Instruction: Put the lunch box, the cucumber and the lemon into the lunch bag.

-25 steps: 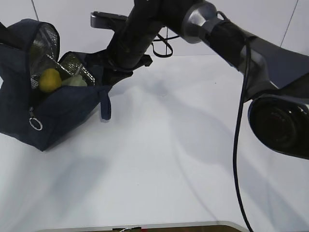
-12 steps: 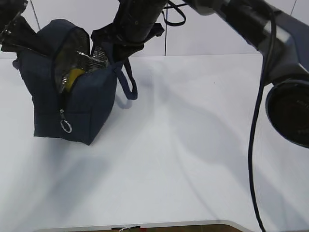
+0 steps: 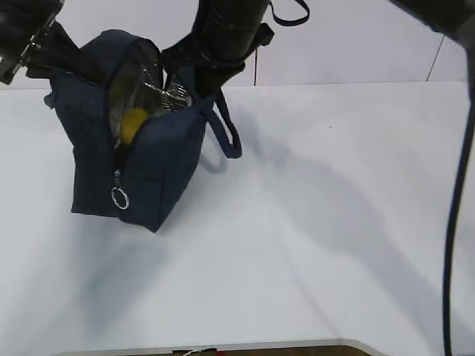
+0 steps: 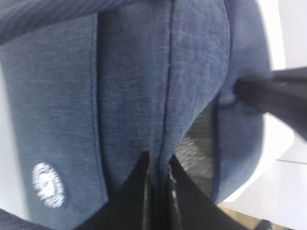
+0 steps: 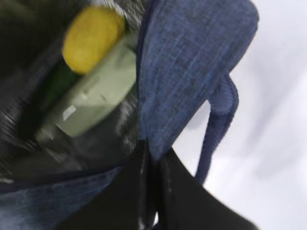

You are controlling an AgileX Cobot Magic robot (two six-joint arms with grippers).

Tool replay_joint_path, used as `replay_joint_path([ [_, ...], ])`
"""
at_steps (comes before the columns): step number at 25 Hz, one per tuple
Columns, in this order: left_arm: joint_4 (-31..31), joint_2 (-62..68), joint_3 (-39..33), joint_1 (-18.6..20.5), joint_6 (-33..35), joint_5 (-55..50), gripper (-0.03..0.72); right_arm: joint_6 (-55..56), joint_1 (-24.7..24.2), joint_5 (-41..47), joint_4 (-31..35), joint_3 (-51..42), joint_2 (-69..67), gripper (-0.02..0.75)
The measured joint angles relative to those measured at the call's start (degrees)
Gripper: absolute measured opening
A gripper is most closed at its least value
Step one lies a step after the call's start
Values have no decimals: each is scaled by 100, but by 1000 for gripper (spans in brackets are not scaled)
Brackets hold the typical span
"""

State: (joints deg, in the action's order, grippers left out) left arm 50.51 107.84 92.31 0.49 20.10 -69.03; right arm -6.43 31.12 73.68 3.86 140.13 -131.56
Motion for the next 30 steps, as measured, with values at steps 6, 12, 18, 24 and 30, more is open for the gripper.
replay_joint_path([
  [6, 434, 22, 0, -339, -22, -18, -14, 9, 0, -59, -737, -1612, 1108, 13],
  [12, 761, 315, 0, -853, -22, 92, -14, 222, 0, -59, -1424, -1871, 1538, 13],
  [18, 988, 654, 0, -1236, 143, 346, -14, 312, 0, -25, -1752, -1907, 1538, 13],
  [24, 1204, 861, 0, -1477, 229, 703, -14, 469, -10, -25, -1825, -1907, 1347, 27],
  [30, 1254, 861, 0, -1499, 234, 945, -12, 518, -10, -126, -1876, -1907, 1296, 172],
])
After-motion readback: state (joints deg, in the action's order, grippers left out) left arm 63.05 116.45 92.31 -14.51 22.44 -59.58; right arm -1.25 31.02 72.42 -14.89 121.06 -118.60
